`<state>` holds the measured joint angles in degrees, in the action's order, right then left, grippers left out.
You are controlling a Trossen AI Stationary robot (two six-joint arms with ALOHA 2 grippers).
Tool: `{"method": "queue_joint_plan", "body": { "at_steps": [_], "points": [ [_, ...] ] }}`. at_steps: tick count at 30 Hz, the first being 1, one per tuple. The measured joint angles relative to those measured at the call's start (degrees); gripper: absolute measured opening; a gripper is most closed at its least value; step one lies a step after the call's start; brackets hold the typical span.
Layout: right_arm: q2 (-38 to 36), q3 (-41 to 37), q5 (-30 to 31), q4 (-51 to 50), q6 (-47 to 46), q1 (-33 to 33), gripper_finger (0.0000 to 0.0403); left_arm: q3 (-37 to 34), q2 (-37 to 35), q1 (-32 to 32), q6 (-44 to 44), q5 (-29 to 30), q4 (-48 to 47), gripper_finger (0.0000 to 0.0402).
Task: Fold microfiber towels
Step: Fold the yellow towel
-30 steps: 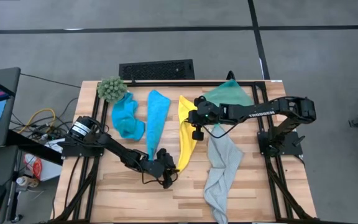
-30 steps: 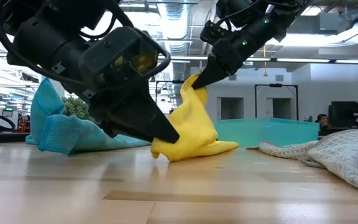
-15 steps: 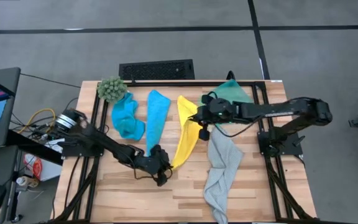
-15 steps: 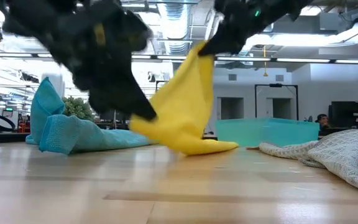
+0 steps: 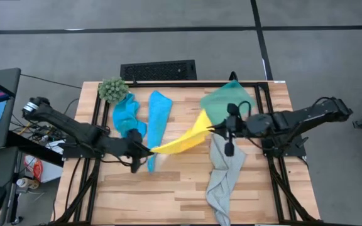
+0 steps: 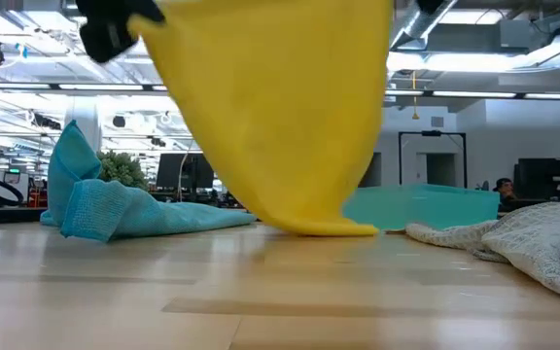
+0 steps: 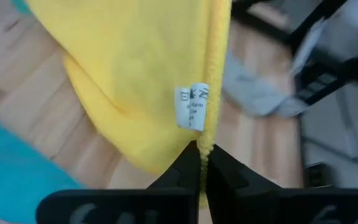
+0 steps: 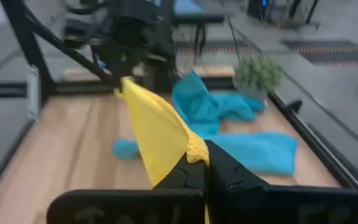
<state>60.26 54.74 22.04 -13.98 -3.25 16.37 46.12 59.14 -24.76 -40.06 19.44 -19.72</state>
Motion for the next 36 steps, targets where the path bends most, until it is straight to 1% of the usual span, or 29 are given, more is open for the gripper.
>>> {"method": "queue_joint_plan", "body": {
  "at_steps": [4,8,11,13,15,17,23,26,27,29,31,33,36],
  "points": [
    [-0.82,0.0,4.85,1.34,-0.27,6.11,0.0012,2.21,-4.24,-0.02,0.61,-1.65,-0.73,0.0],
    [-0.72,0.0,9.36,4.67,3.89,10.2,0.0012,7.53,-4.68,0.01,6.88,-2.16,-4.31,0.0],
    [-0.69,0.0,16.1,6.01,8.53,10.18,0.0012,11.78,-3.61,1.58,12.71,1.63,-10.08,0.0],
    [-0.65,0.0,20.73,6.73,11.06,8.53,0.0012,14.09,-3.03,3.57,15.71,4.91,-14.78,0.0],
    [-0.65,0.0,22.93,6.96,12.69,5.82,0.0012,16.02,-2.71,6.2,18.33,7.55,-17.12,0.0],
    [-0.61,0.0,22.52,7.97,13.78,2.09,0.0012,16.86,-2.36,9.64,22.14,8.25,-19.09,0.0],
    [0.75,-0.09,22.36,12.94,19.1,-9.66,0.0012,19.64,-1.18,22.9,38.22,9.61,-18.67,0.0],
    [1.16,0.02,21.79,18.47,21.73,-13.12,0.0012,22.37,-0.21,28.02,44.05,9.34,-18.92,0.0],
    [1.28,-0.03,20.76,19.44,22.42,-13.63,0.0012,23.57,-0.03,29.09,45.53,9.35,-19.75,0.0],
    [1.3,-0.04,19.14,21.94,23.8,-13.8,0.0012,25.91,0.15,30.26,47.97,9.38,-20.92,0.0],
    [1.16,-0.02,18.82,22.94,24.3,-12.78,0.0012,27.23,0.15,30.3,48.38,9.12,-21.16,0.0],
    [1.16,-0.02,19.01,21.75,23.57,-11.21,0.0012,27.95,0.08,29.3,47.25,7.18,-23.08,0.0],
    [1.13,-0.02,19.11,16.84,19.96,-7.96,0.0012,27.63,0.08,26.14,42.65,5.34,-27.67,0.0]
  ]
}}
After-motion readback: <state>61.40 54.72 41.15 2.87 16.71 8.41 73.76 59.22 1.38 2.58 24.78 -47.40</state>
